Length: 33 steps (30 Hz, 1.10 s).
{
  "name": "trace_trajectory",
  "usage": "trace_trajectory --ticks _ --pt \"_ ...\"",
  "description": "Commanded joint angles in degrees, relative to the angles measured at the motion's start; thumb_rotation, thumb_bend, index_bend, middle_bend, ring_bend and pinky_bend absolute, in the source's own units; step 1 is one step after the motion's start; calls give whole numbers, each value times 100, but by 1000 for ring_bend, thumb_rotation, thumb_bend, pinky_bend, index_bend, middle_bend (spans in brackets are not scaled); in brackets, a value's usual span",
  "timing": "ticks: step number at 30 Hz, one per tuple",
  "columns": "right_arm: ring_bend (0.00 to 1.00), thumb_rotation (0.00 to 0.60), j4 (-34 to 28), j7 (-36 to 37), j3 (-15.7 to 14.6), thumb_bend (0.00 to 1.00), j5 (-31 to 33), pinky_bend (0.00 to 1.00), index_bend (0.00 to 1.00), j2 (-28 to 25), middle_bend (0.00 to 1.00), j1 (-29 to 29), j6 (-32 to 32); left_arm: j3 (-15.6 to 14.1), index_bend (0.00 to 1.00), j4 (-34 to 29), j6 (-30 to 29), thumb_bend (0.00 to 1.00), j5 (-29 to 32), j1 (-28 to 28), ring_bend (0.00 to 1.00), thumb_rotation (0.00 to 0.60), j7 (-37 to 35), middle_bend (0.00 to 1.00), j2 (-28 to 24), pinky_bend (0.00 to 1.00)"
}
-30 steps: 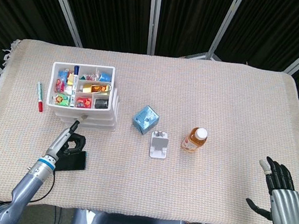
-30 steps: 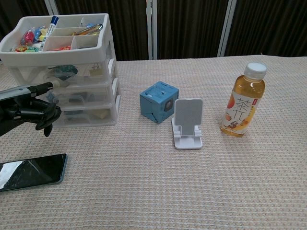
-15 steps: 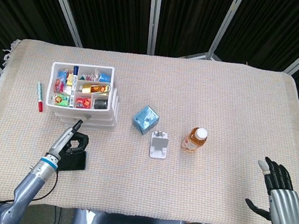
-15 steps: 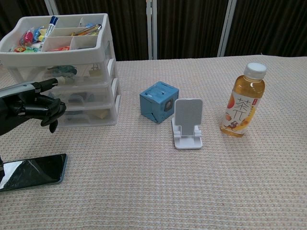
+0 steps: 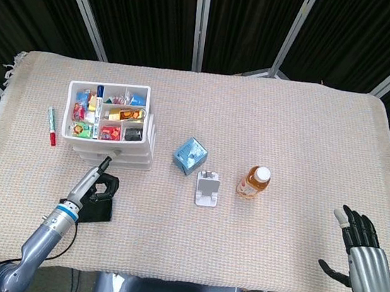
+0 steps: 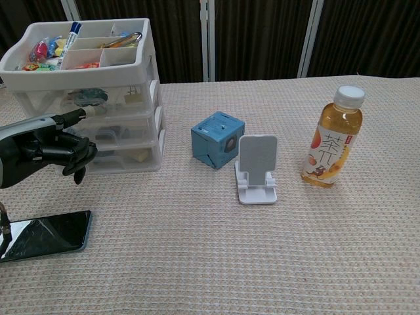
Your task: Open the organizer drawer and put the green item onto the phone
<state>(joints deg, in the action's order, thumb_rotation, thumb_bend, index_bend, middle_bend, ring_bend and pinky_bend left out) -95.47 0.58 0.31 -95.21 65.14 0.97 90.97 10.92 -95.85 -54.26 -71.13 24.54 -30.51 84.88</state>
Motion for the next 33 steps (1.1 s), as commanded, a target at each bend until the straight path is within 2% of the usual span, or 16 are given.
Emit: trace_trajectory --ticks 1,18,24,27,31,33 --pt "0 600 -3 10 0 16 0 0 0 -3 0 -3 6 -59 96 -54 -65 770 -132 -36 771 600 -70 761 -18 614" --pt "0 600 -7 -15 -7 16 -10 0 0 4 0 -3 0 -542 118 -207 -487 769 -970 -300 771 600 -488 761 -313 614" --pt "0 600 -14 -1 -4 17 -15 0 0 -4 0 -11 22 -747 127 -175 -932 769 -1339 -516 771 600 -618 761 -357 614" --pt "0 600 -14 4 -3 16 -17 0 0 -6 0 -13 30 -833 123 -10 -1443 770 -1643 -697 771 600 -180 761 -311 614" --pt "0 600 -14 -21 -17 16 -38 0 0 5 0 -12 21 -862 112 94 -2210 770 -2001 -957 771 600 1180 762 -250 614" --pt "0 600 -16 -33 -22 16 -44 0 0 9 0 -14 21 -849 122 -28 -2383 770 -2021 -1035 778 600 1694 770 -290 614"
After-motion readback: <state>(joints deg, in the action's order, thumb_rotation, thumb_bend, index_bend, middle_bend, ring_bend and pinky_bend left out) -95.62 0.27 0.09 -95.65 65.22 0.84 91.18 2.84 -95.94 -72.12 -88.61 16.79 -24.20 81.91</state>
